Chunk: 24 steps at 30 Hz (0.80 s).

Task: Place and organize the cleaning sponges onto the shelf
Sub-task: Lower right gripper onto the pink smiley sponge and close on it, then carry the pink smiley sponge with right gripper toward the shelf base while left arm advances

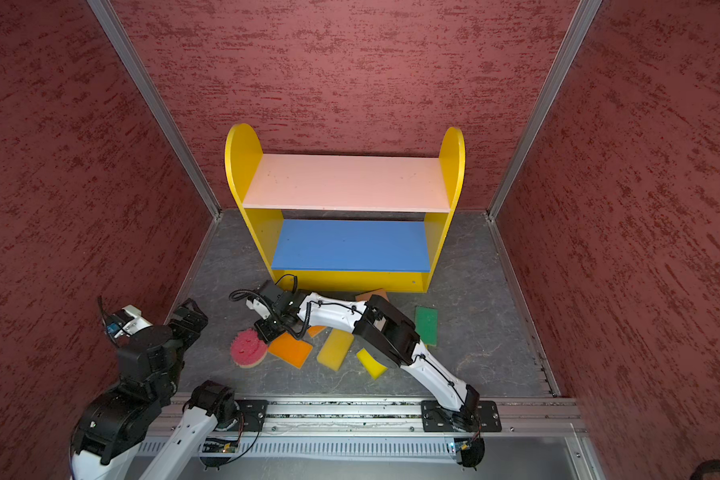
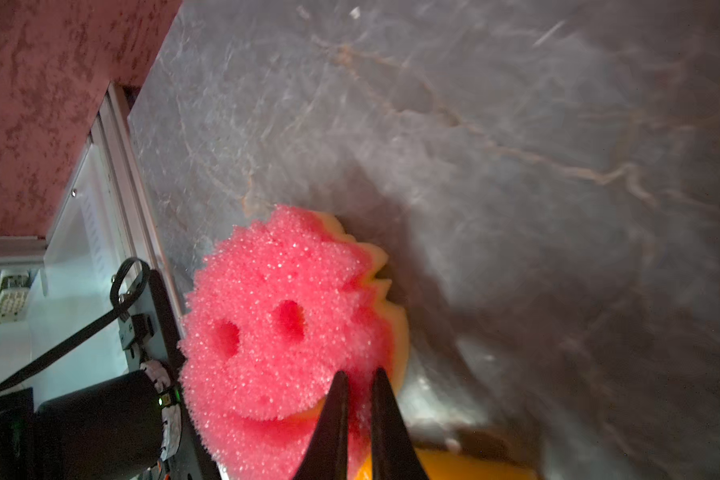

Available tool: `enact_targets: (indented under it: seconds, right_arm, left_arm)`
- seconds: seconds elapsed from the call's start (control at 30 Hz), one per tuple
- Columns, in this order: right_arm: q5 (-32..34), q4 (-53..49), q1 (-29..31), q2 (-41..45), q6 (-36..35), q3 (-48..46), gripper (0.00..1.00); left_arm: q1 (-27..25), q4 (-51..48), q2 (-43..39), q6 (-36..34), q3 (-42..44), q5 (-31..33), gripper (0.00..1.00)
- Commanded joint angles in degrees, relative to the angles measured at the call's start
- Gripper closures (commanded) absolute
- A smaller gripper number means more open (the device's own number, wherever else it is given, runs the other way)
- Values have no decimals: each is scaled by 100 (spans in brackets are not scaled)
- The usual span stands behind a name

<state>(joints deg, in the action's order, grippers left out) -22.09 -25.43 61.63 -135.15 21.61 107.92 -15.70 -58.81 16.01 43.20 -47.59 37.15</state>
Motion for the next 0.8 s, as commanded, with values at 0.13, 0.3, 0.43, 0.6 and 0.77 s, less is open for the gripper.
enact_targets:
  seconds: [0.13,0.3,0.43,0.6,0.77]
  right_arm:
    - [257,209,-280,406,338,-140,100]
    - [411,312,-418,688,410,-165,100]
    - [591,333,-493,940,438,-290,100]
    - [888,496,-611,1361,663,-835,100]
    - [1096,1109,-837,1929,1220,-1929,100]
  left_arm:
    - [24,124,-59,-26,118,-75,3]
    - [27,45,-58,6,201,-85,3]
    - [32,92,-55,107,326,-218,4]
    - [24,342,54,285,686,-579,6]
    - [28,1345,464,228,1305,-1752,24]
